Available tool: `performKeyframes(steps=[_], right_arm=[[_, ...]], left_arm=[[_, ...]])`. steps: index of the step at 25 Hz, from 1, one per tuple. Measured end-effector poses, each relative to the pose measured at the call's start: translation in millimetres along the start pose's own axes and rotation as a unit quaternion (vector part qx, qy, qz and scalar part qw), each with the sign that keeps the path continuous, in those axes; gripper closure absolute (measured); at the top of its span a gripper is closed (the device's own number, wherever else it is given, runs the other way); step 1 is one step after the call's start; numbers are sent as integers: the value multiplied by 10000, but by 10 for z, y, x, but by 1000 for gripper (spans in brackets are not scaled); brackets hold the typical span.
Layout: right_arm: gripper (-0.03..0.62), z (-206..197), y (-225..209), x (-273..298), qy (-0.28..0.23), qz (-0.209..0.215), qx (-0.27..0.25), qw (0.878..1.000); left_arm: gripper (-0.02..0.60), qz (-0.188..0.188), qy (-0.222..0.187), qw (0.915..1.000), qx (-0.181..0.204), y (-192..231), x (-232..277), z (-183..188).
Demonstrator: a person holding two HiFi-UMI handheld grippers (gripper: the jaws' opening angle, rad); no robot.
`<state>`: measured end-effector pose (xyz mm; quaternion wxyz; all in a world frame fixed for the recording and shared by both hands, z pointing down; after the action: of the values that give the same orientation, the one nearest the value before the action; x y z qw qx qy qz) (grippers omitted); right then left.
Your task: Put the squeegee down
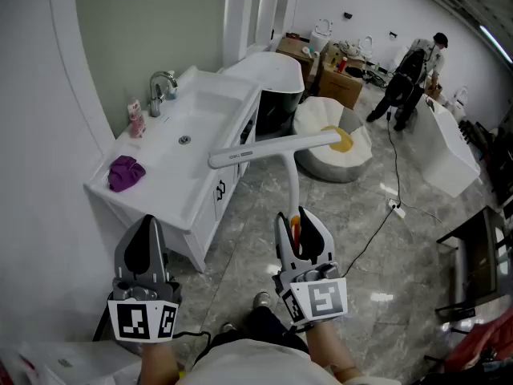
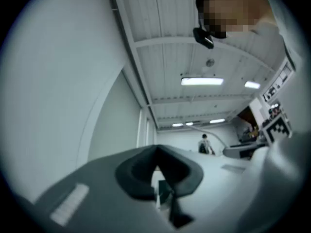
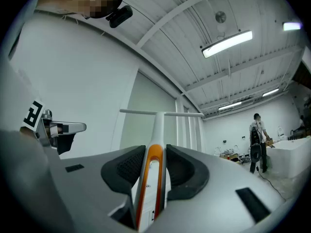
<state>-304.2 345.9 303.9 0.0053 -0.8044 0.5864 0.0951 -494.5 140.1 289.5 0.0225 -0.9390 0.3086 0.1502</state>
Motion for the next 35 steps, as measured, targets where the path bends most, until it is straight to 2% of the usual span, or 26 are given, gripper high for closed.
performKeyframes(steps=[8, 18, 35], right_arm=[[462, -11, 45, 19, -6, -49, -20, 10000], [462, -42, -116, 131, 10, -53, -50, 10000], [462, -188, -1042, 722, -144, 208, 38, 9997]], left_arm=[[574, 59, 56, 9999, -101, 80, -9, -28], [574, 56, 39, 9999, -115, 4, 174, -69], [574, 216, -130, 9997, 27, -460, 1001, -235]])
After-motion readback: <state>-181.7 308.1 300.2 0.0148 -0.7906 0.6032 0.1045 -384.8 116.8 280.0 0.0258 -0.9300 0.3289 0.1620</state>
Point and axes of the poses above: the fingertips, and each gripper's own axes: x forward along the fingers, y to its left, z out of its top, the point moved 8 cm from there along -x, backward along the fingers, and after that the axes turned 14 degrees about z, right-handed, at the moved point
